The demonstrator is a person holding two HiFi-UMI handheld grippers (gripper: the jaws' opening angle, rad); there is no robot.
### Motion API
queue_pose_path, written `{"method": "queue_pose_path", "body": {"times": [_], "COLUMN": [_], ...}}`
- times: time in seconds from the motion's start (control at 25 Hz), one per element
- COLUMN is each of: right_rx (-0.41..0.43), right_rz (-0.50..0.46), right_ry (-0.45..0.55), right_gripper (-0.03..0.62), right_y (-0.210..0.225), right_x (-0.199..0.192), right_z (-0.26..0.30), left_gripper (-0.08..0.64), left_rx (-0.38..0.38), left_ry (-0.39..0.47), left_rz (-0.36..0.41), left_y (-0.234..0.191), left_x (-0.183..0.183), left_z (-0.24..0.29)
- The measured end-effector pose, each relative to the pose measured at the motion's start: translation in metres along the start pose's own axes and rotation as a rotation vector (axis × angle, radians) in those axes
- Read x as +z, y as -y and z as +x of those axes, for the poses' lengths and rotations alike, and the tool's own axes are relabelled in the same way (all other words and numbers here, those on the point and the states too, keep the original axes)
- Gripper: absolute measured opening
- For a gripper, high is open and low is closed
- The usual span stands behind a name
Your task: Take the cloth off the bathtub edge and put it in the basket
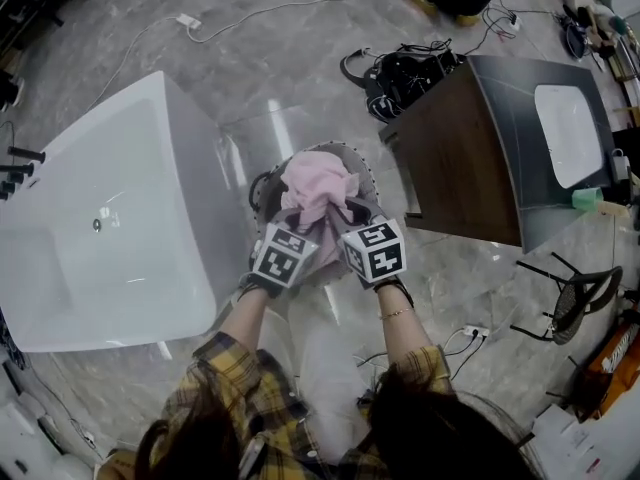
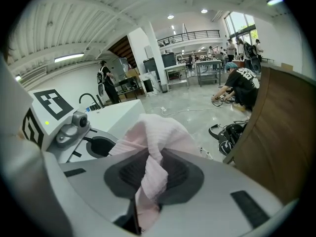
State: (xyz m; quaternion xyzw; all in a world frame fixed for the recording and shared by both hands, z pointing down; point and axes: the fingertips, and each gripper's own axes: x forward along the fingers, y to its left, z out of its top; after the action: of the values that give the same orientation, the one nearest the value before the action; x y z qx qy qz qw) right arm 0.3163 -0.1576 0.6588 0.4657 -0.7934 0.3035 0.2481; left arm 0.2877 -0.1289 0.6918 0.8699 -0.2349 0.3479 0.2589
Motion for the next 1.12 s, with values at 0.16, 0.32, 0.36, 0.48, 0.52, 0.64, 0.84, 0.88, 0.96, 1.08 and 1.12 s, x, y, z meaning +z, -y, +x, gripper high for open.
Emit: {"method": "queue_pose_path", "body": {"times": [0.16, 0.32, 0.36, 0.48, 0.52, 0.64, 0.84, 0.88, 0.96, 1.08, 1.12], "right_rx": [-0.004, -0.007, -0.008, -0.009, -0.008, -0.003, -0.003, -0.001, 0.003, 0.006, 0.006], "right_rz": [0.021, 0.027, 0.029, 0.038, 0.041, 0.048, 0.036, 0.036, 0.042, 0.060, 0.064], "right_ry": [-0.007, -0.021, -0.024, -0.036, -0.041, -0.057, -0.096, -0.105, -0.121, -0.147, -0.156], "right_gripper": [0.075, 0.075, 0.075, 0.075, 0.075, 0.075, 0.075, 0.075, 0.075, 0.075, 0.075], "right_y": [0.010, 0.019, 0.022, 0.029, 0.031, 0.034, 0.038, 0.039, 0.041, 0.045, 0.046], "right_x": [-0.025, -0.050, -0.056, -0.074, -0.080, -0.095, -0.120, -0.125, -0.135, -0.149, -0.154], "right_z": [0.023, 0.044, 0.049, 0.062, 0.067, 0.083, 0.108, 0.112, 0.118, 0.127, 0.129], "left_gripper": [0.087, 0.088, 0.087, 0.087, 0.087, 0.089, 0.089, 0.089, 0.089, 0.089, 0.092], "left_rx": [-0.007, -0.014, -0.016, -0.019, -0.020, -0.019, -0.024, -0.020, -0.005, 0.001, 0.002], "left_ry": [-0.020, -0.038, -0.042, -0.059, -0.064, -0.079, -0.115, -0.129, -0.158, -0.193, -0.203], "left_rz": [0.002, 0.007, 0.006, 0.006, 0.007, 0.001, -0.020, -0.017, -0.011, 0.008, 0.016], "left_y": [-0.007, -0.014, -0.015, -0.019, -0.021, -0.029, -0.041, -0.043, -0.047, -0.050, -0.050], "left_x": [-0.020, -0.041, -0.046, -0.060, -0.065, -0.081, -0.107, -0.112, -0.121, -0.133, -0.137], "left_z": [0.025, 0.050, 0.057, 0.073, 0.078, 0.092, 0.115, 0.118, 0.127, 0.138, 0.141]}}
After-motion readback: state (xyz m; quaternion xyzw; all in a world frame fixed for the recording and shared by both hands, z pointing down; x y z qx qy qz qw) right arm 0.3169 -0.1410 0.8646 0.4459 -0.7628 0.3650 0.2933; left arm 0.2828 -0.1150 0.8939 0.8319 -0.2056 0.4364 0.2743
